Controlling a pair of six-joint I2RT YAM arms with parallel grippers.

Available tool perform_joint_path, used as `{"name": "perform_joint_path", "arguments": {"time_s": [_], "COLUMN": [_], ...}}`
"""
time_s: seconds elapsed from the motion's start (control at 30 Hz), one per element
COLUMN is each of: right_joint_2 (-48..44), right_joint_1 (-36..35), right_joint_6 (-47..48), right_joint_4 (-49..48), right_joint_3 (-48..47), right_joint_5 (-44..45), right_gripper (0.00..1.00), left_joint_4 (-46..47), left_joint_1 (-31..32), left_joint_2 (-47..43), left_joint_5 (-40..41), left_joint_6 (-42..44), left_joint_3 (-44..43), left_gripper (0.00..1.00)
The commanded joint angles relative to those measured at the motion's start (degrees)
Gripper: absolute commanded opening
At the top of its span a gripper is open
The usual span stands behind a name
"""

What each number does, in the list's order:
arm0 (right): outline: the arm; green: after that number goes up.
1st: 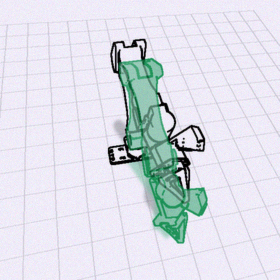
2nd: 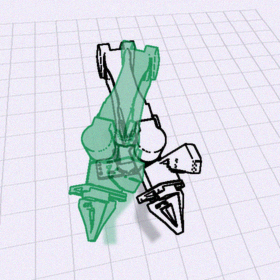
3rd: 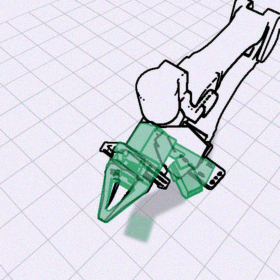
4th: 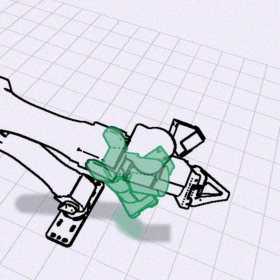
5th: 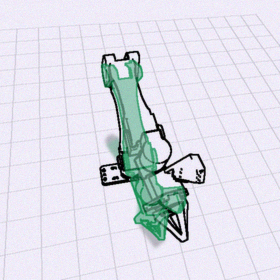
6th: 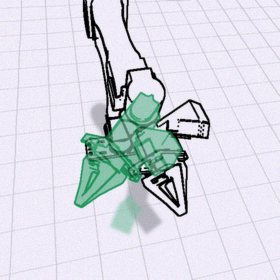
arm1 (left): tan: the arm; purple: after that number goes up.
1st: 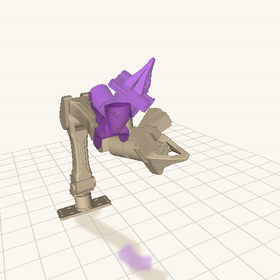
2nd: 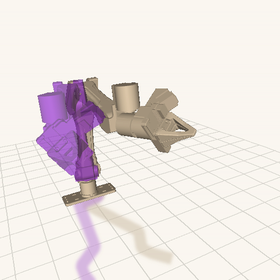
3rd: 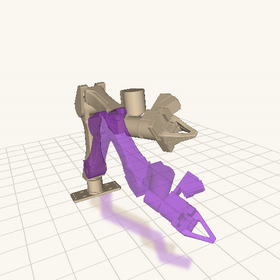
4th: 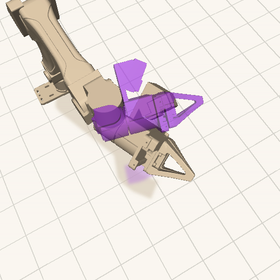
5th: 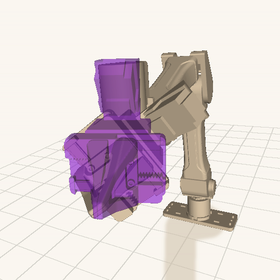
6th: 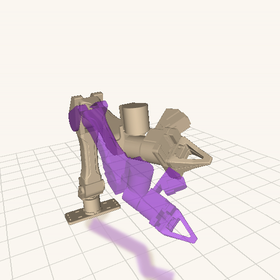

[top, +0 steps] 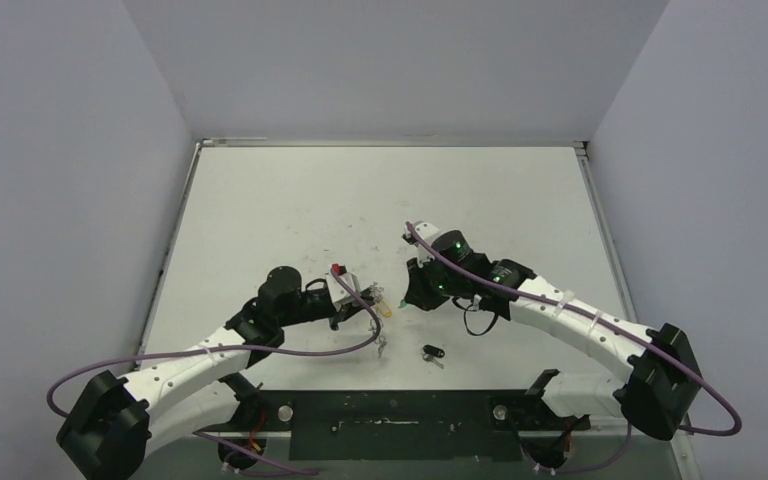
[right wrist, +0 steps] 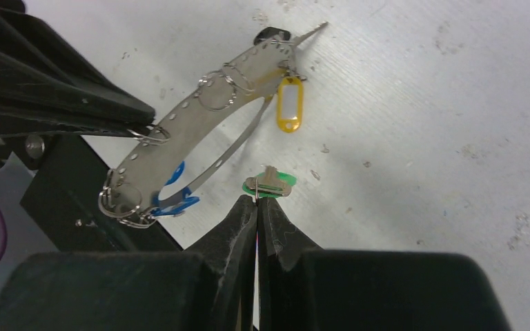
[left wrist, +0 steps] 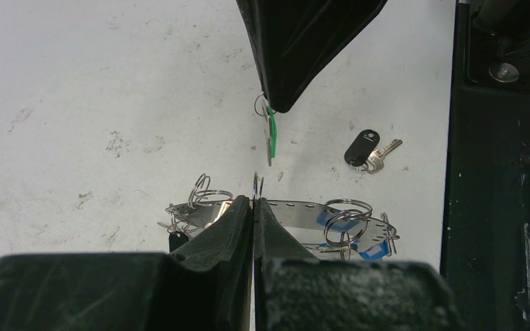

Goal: Put the keys on the keyring

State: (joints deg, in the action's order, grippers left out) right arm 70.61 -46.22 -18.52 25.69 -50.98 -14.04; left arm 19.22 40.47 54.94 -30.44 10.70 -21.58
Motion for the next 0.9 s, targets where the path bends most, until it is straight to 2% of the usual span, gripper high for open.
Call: {"name": "perform_joint_path", "arguments": {"time_s": [0.0, 0.4, 0.87], "right_joint_2": [1.02, 2.78, 5.04], "right_joint_1": [-1.57, -7.91, -8.19], "right_joint_6": [1.87, 5.56, 6.31], "right_joint_4": [-3.83, -4.20, -3.47], "right_joint_3": [-3.16, -6.18, -8.67], "right_joint_5": [-6.08, -6.91, -4.80], "right_gripper": [0.00, 0.00, 0.00], "left_joint_4": [1.09, 1.76, 2.04], "left_joint_1": [0.25, 0.28, 0.29], "left_joint_2": [0.09, 0.39, 0.29], "left_joint_5": [-0.31, -0.15, -0.39], "left_joint_6": [-0.77, -1.05, -0.98], "left_joint_3": [-2.59, -2.24, -1.89], "left_gripper": [0.00, 0.00, 0.00]}}
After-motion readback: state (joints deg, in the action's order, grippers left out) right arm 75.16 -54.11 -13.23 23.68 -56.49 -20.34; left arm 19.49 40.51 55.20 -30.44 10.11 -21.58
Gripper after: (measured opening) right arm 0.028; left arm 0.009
